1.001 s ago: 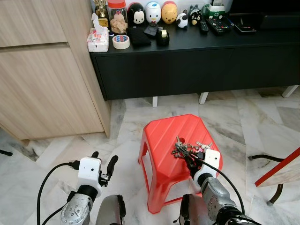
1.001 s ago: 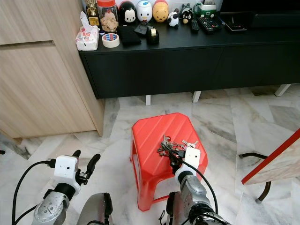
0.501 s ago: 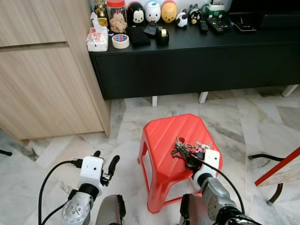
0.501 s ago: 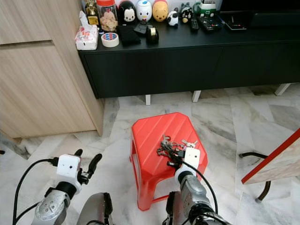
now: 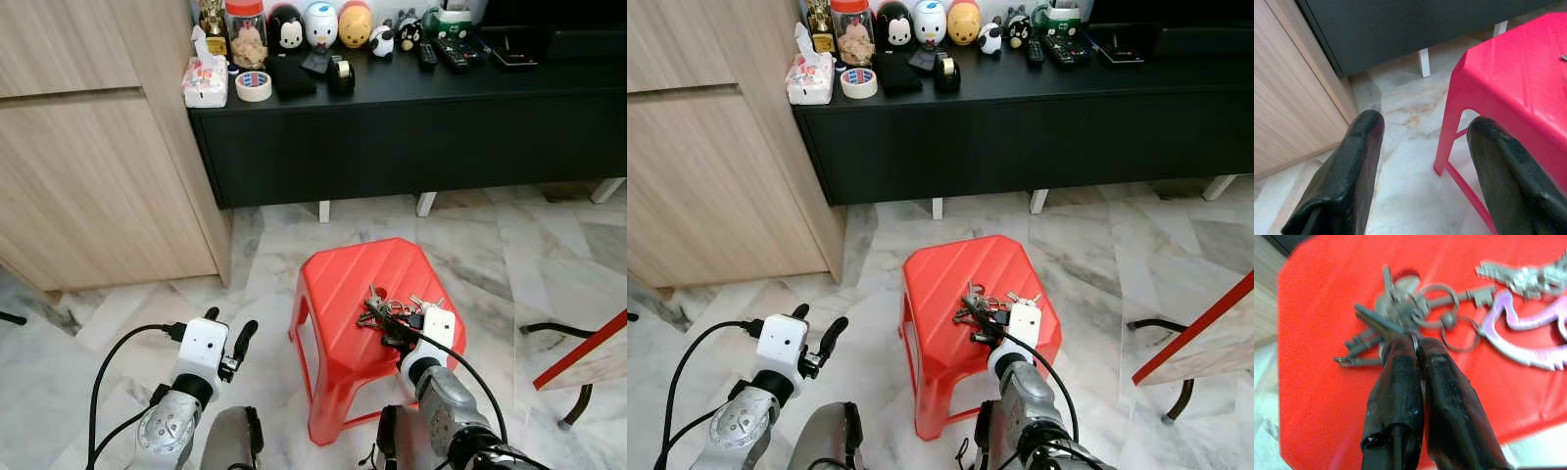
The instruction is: Hang keys on a hook
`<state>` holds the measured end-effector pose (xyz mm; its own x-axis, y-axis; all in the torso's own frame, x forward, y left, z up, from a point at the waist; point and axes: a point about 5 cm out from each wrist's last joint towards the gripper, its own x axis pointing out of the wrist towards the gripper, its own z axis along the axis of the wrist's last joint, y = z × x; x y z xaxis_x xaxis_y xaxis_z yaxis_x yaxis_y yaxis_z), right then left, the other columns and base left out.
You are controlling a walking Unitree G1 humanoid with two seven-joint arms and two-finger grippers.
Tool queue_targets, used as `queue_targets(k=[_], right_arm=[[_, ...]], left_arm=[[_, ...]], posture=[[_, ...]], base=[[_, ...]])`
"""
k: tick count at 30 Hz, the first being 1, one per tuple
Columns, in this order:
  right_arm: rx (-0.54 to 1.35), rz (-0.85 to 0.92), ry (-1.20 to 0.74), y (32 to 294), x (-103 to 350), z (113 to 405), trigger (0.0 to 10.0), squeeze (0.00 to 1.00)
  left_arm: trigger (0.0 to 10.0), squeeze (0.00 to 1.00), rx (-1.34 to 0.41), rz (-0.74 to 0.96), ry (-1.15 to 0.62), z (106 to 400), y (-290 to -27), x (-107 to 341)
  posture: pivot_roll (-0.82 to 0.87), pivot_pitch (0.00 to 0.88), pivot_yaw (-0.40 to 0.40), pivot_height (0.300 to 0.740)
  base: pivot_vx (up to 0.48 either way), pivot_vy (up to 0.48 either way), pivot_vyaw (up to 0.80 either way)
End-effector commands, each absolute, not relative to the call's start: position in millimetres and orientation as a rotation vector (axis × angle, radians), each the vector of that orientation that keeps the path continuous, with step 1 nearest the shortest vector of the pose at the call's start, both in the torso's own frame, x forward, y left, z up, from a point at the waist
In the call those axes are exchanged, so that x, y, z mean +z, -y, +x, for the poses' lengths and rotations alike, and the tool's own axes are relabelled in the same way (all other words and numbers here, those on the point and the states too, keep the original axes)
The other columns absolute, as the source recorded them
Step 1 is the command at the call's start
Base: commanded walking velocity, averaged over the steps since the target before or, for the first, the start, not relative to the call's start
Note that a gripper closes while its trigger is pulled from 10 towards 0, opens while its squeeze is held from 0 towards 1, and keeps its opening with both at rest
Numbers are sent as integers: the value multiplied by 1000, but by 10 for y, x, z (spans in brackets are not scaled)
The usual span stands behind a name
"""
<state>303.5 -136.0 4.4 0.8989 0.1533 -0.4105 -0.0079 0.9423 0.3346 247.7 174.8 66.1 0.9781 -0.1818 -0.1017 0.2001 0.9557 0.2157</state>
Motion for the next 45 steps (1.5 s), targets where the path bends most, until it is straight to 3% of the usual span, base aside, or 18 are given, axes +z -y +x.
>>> queue_targets(k=[1, 6, 7, 8, 16, 20, 26, 45], right_arm=[[91, 345, -394, 1355, 122, 3091, 0, 0], [122, 357, -279, 1329, 261, 3162, 0, 0], [127, 358, -271, 1323, 271, 3165, 2118, 0], [139, 345, -252, 1312, 288, 3166, 10000, 0], [77, 276, -169, 1387, 345, 3154, 10000, 0], [-18, 336, -114, 1478, 394, 3156, 10000, 0], [-10, 298, -36, 1505, 492, 3145, 10000, 0], [-3, 262, -7, 1554, 546, 3075, 10000, 0]], left_arm=[[10000, 0, -204, 237, -91, 2484, -1738, 627], [10000, 0, -202, 241, -84, 2516, -1730, 627], [10000, 0, -202, 241, -84, 2520, -1731, 626], [10000, 0, -202, 241, -83, 2533, -1730, 624], [10000, 0, -201, 239, -73, 2578, -1710, 614], [10000, 0, -192, 235, -60, 2607, -1709, 621], [10000, 0, -145, 186, -52, 2660, -1727, 606], [10000, 0, -101, 102, -45, 2719, -1675, 540]], posture=[[158, 95, -19, 597], [150, 83, -18, 597], [150, 83, -18, 597], [143, 77, -18, 597], [134, 65, -20, 597], [129, 52, -29, 597], [118, 33, -39, 597], [79, 5, -76, 689]], base=[[0, 0, 0], [0, 0, 0], [0, 0, 0], [0, 0, 0], [0, 0, 0], [0, 0, 0], [0, 0, 0], [0, 0, 0]])
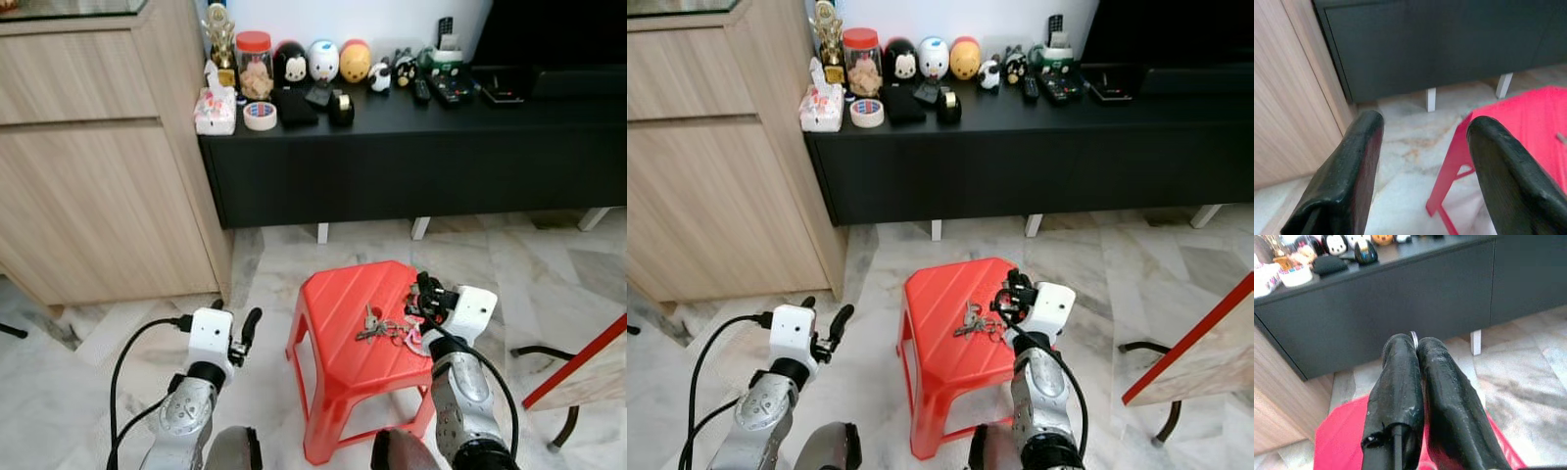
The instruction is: Hang keys on a hook
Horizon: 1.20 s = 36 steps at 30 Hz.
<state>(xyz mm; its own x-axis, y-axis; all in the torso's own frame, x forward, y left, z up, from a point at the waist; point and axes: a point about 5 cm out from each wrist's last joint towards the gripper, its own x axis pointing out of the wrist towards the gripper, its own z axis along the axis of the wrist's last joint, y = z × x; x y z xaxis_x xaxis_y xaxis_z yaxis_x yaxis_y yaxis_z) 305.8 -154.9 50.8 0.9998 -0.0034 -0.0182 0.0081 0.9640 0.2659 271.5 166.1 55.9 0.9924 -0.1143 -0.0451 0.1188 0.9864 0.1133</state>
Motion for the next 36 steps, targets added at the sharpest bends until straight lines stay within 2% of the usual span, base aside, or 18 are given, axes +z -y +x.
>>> queue_targets(k=[1, 6, 20, 36], right_arm=[[-3, 261, -6, 1564, 554, 3077, 10000, 0], [0, 259, -6, 1577, 564, 3073, 10000, 0], [-10, 268, -20, 1603, 546, 3020, 10000, 0], [-13, 269, -33, 1611, 545, 2998, 10000, 0]], left_arm=[[10000, 0, -87, 94, -52, 2719, -1696, 523], [10000, 0, -72, 94, -55, 2721, -1726, 505], [10000, 0, -39, 121, -90, 2672, -1901, 408], [10000, 0, -79, 82, -70, 2675, -1817, 395]], posture=[[78, 1, -79, 698], [77, 0, -82, 717], [76, 0, -84, 717], [69, 0, -77, 717]], base=[[0, 0, 0], [0, 0, 0], [0, 0, 0], [0, 0, 0]])
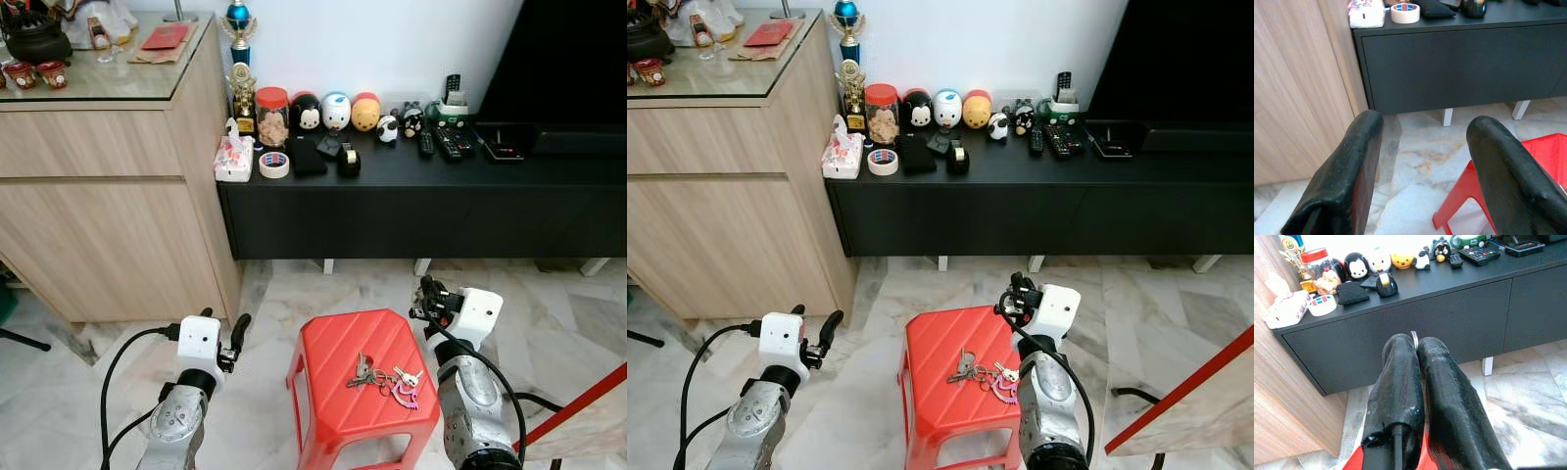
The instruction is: Hang keys on a hook
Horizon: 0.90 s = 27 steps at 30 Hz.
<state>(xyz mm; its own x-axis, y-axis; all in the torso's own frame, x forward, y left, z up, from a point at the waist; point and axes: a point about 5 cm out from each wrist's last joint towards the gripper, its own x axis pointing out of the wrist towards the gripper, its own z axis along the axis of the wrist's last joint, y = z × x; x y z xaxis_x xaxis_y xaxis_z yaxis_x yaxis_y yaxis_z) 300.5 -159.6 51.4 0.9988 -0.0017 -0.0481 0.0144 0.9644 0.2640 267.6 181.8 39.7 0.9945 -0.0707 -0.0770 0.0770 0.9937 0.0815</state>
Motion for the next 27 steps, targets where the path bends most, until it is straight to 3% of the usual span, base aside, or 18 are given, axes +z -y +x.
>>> queue_targets(k=[1, 27], right_arm=[[-12, 268, -34, 1610, 542, 2996, 10000, 0], [-1, 284, -68, 1519, 495, 2967, 10000, 0]], left_arm=[[10000, 0, -81, 79, -69, 2675, -1817, 397], [10000, 0, -93, 35, -31, 2724, -1781, 456]], posture=[[69, 0, -77, 717], [69, 0, -74, 717]], base=[[0, 0, 0], [0, 0, 0]])
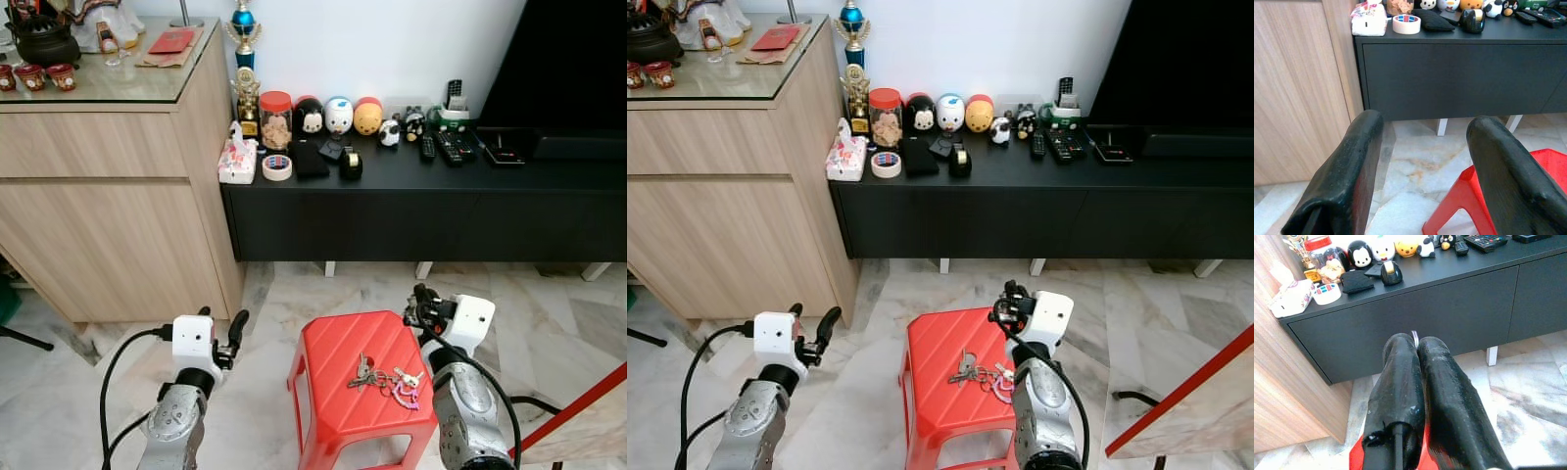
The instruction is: Hang keys on a hook
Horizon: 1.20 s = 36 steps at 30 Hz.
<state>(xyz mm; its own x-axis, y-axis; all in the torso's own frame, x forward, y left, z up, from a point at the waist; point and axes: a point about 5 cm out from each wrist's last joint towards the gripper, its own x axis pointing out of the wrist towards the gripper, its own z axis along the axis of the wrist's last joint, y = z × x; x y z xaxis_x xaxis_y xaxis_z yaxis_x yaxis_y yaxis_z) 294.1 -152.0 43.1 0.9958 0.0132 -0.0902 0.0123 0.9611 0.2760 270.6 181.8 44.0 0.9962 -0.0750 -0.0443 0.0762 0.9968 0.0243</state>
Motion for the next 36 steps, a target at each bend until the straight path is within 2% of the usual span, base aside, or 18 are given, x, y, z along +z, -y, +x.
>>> queue_targets(k=[1, 27, 36], right_arm=[[-1, 285, -68, 1519, 495, 2967, 10000, 0], [-3, 298, -74, 1472, 501, 2973, 10000, 0], [-5, 297, -75, 1480, 502, 2977, 10000, 0]], left_arm=[[10000, 0, -93, 34, -30, 2726, -1775, 457], [10000, 0, -103, 53, -15, 2712, -1759, 492], [10000, 0, -103, 63, -24, 2710, -1763, 482]], posture=[[69, 0, -74, 717], [73, 0, -76, 717], [76, 0, -77, 717]], base=[[0, 0, 0], [-225, 0, 0], [0, 0, 0]])
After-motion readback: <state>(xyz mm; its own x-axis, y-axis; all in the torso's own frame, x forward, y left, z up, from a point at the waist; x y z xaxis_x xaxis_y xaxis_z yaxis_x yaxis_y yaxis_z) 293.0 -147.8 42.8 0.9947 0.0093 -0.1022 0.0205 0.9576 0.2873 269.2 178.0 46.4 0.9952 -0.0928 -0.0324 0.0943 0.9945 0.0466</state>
